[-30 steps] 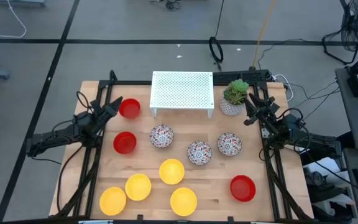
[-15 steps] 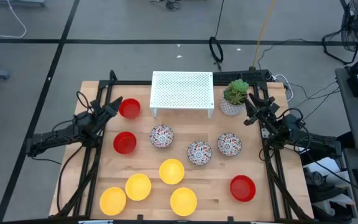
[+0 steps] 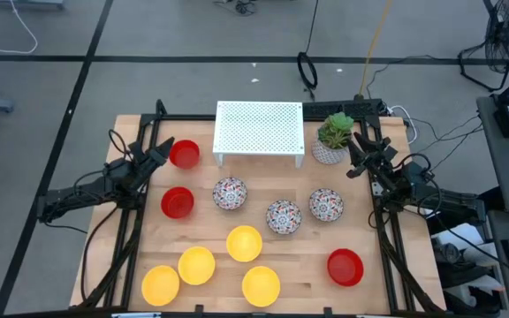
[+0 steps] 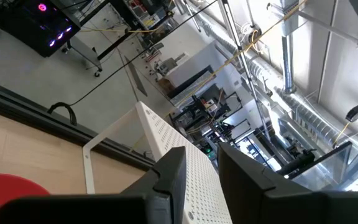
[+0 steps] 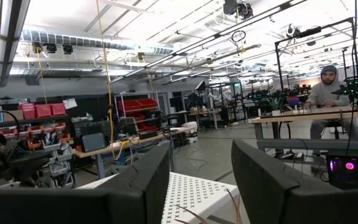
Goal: Pick & Place Mini bowls
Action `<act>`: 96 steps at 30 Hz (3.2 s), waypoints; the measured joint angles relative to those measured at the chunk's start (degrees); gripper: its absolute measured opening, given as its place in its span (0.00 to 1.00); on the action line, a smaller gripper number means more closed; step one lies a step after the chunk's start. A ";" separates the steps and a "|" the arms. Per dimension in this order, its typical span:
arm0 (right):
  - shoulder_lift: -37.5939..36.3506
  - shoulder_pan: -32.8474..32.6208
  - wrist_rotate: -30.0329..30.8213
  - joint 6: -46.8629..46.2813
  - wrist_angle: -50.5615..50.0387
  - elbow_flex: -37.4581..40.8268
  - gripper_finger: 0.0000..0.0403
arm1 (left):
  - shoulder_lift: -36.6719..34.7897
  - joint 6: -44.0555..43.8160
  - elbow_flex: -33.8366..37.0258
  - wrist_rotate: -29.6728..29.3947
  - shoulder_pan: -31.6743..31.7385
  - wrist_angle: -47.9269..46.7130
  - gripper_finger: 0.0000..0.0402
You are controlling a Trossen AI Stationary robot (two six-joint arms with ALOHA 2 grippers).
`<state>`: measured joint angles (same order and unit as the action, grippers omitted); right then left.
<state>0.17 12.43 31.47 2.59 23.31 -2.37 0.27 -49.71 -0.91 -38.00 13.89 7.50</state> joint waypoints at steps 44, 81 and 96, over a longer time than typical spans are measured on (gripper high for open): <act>0.01 -0.02 0.00 0.00 0.00 0.01 0.40 | 0.00 -0.02 0.00 -0.02 0.02 -0.02 0.23; 0.03 -0.04 -0.02 -3.69 2.02 0.01 0.40 | -0.02 0.00 0.00 -0.01 0.01 0.00 0.23; 4.24 -0.04 -0.21 -6.67 3.30 -0.14 0.40 | -0.01 0.00 0.02 0.00 0.02 0.00 0.23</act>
<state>4.41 12.38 31.26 -4.08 26.61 -2.51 0.27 -49.71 -0.89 -38.00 13.91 7.50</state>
